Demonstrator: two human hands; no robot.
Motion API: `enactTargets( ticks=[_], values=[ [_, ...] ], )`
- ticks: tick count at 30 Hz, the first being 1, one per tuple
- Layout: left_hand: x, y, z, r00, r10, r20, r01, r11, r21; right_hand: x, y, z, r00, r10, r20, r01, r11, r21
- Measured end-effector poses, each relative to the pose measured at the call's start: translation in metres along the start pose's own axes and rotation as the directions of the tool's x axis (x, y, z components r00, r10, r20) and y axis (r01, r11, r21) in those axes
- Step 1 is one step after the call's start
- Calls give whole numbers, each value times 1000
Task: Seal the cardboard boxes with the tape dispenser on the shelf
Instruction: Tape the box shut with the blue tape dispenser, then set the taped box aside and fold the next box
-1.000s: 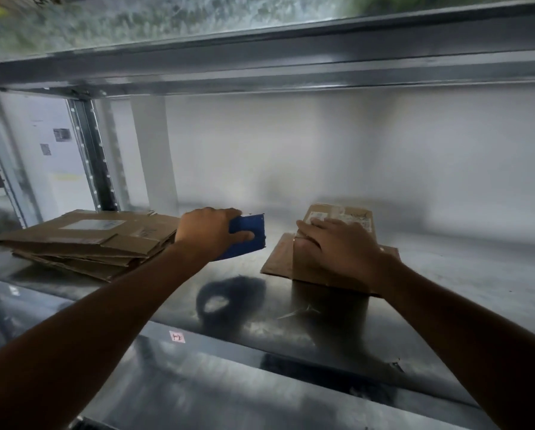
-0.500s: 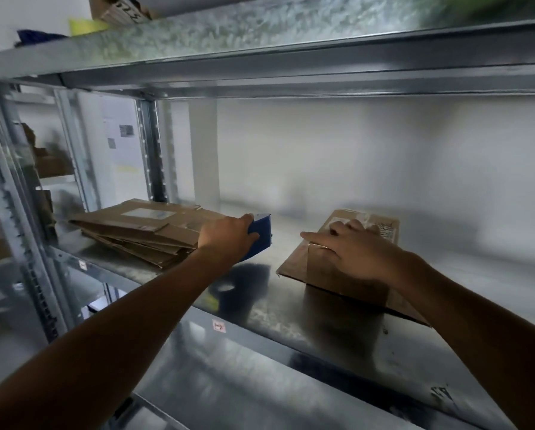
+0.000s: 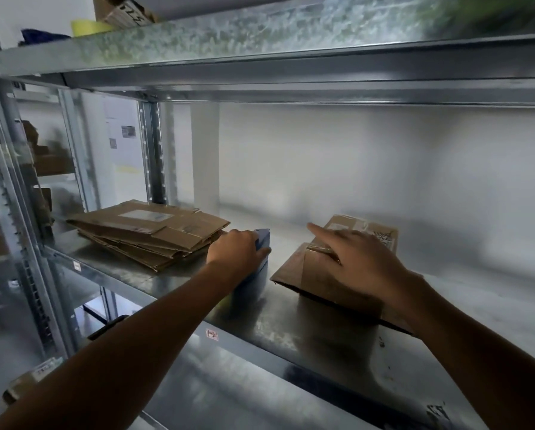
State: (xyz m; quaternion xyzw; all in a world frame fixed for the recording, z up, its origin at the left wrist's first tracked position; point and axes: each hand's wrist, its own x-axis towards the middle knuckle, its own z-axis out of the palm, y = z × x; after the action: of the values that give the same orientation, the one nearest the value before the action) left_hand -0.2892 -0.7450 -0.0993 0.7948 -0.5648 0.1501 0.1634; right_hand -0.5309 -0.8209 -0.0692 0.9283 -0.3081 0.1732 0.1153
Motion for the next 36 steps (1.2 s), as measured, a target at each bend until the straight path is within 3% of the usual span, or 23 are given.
enactTargets(
  ticks=[3, 5, 7, 9, 11, 15, 19, 23, 27, 33, 36],
  values=[
    [-3, 5, -5, 1000, 15, -7, -15, 997, 72, -7, 3, -3, 976, 8, -219, 8, 997, 74],
    [-3, 11, -5, 994, 34, -106, -27, 997, 66, -11, 10, -4, 957, 26, -287, 5, 994, 107],
    [-2, 25, -2, 957, 106, -271, -141, 984, -113, -15, 19, -3, 959, 59, -277, -28, 993, 116],
    [1, 46, 2, 923, 130, -361, -272, 885, -377, -18, 29, 1, 971, 119, -205, -100, 990, 100],
    [3, 69, 8, 936, 150, -320, -314, 766, -561, -23, 36, 10, 975, 183, -126, -170, 979, 112],
    [9, 98, 26, 953, 241, -181, -298, 653, -697, -32, 40, 25, 972, 214, -99, -195, 965, 176],
    [11, 112, 39, 977, 168, -134, -208, 579, -788, -41, 35, 34, 929, 227, -292, -138, 945, 297],
    [11, 113, 48, 990, 95, -106, -139, 496, -857, -45, 28, 49, 793, 353, -497, -96, 877, 470],
    [12, 114, 53, 991, 90, -100, -129, 430, -893, -43, 21, 55, 731, 536, -423, -140, 724, 676],
    [9, 115, 52, 997, 80, 10, -16, 318, -948, -42, 18, 58, 682, 696, -223, -279, 530, 801],
    [12, 113, 59, 997, 66, 30, 8, 311, -951, -43, 19, 62, 669, 742, -52, -307, 339, 889]
  ],
)
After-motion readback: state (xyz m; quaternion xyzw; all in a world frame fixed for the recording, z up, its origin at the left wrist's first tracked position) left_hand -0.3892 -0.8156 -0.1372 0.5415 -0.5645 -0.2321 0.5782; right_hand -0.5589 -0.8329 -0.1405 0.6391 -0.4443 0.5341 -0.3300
